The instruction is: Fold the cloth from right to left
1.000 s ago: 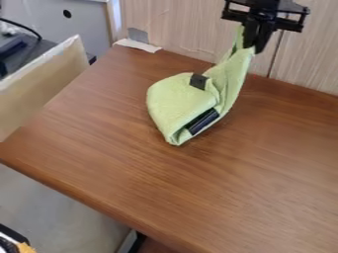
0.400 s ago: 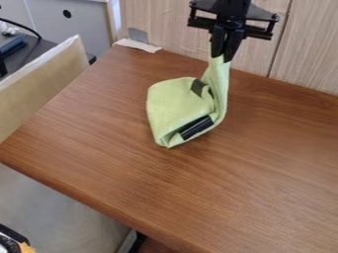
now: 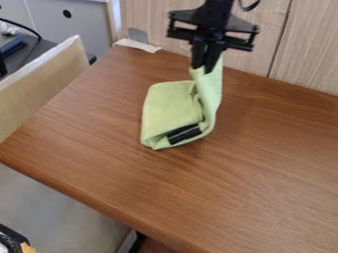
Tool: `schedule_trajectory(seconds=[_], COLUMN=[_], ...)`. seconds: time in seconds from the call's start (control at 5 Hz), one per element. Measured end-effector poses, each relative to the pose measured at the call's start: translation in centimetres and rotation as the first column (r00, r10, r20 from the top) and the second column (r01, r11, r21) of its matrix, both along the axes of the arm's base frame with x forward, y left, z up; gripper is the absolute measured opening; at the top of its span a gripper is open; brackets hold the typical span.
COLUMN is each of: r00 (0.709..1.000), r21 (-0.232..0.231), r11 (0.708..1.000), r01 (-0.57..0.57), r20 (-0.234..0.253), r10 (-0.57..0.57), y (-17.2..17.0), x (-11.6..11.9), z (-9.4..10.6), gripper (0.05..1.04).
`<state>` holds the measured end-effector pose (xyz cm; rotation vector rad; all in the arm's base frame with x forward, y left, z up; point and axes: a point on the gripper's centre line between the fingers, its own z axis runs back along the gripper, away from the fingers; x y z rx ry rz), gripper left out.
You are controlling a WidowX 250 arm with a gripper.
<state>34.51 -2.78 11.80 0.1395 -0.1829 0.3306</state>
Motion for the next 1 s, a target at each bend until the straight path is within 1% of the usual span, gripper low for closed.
schedule_trajectory(seconds=[0.2,0.4,0.6,0.8,1.0], r00=[0.999,1.0,0.997,0.993,0.988], r21=[-0.032,-0.051,-0.072,-0.074,-0.084], r11=[0.999,0.999,0.995,0.99,0.985], r01=[-0.018,-0.001,0.072,0.117,0.152], r20=[0.032,0.022,0.035,0.017,0.013], r10=[0.019,0.002,-0.069,-0.116,-0.151], y=[1.3,2.4,3.0,3.1,3.1], x=[-1.4,-2.1,-2.2,-2.4,-2.0], z=[-1.2,-2.6,-4.2,-7.1,-8.8], gripper=[0.09,0.09,0.09,0.09,0.09])
